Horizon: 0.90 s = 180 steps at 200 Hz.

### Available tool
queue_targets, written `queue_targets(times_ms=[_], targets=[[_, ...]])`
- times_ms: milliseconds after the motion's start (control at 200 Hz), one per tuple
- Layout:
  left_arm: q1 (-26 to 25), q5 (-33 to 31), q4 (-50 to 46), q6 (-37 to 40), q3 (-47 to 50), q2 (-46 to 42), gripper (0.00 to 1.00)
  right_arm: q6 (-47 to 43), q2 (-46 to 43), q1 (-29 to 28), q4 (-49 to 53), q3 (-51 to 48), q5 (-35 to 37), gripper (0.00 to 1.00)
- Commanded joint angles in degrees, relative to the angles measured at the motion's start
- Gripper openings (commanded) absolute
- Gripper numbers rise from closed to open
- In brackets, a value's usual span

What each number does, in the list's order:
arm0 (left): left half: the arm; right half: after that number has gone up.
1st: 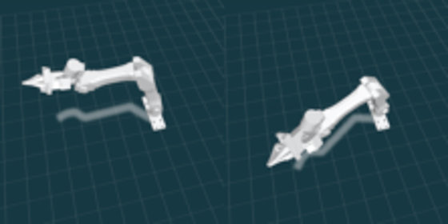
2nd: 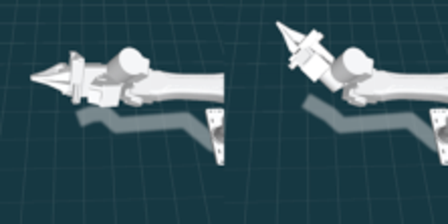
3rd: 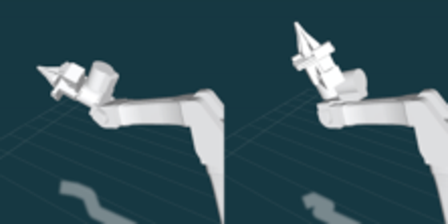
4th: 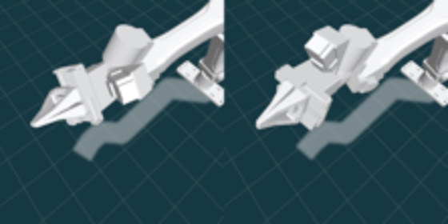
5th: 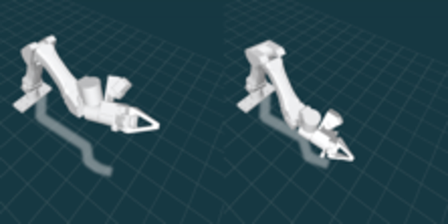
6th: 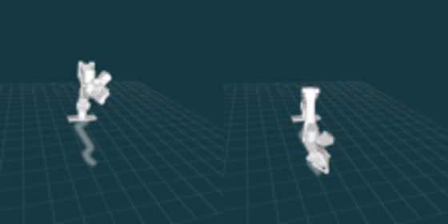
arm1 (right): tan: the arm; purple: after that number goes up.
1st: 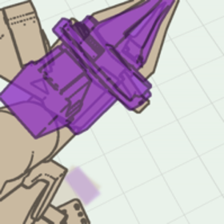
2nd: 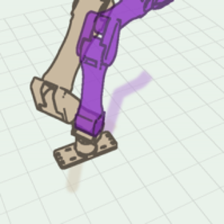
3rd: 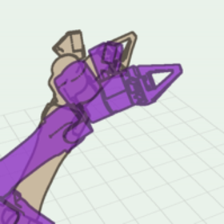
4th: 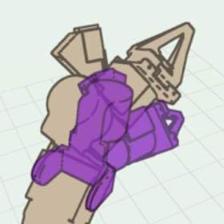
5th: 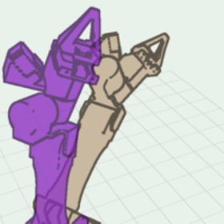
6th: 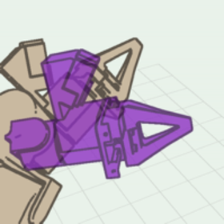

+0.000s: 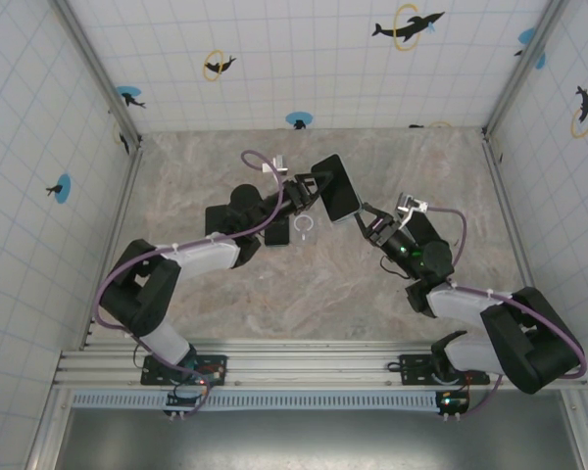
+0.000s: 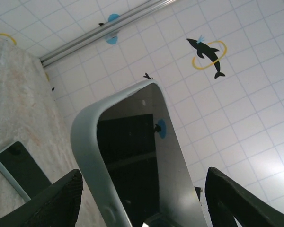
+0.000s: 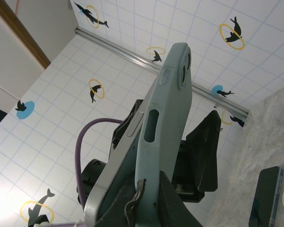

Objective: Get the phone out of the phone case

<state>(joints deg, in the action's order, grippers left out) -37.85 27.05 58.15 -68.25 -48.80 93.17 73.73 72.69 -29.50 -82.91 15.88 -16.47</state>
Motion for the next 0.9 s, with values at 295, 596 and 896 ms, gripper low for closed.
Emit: queue_targets(times_ms=[295, 596, 896], targets=[[-2.11, -7.47, -9.38, -0.97, 3.97, -8.18, 0.73, -0.09, 3.37, 1.45, -10.33, 0.94, 10.12, 0.02], [-7.63, -15.69, -12.62, -8.04, 4.34, -9.79, 0.68, -2.54, 9.3, 1.11, -14.18, 4.72, 16.4, 0.03], [-9.85, -15.93, -11.26, -14.34, 0.58, -6.1, 0.62, -5.33, 12.58, -0.08, -15.98, 6.42, 17.74, 0.02]])
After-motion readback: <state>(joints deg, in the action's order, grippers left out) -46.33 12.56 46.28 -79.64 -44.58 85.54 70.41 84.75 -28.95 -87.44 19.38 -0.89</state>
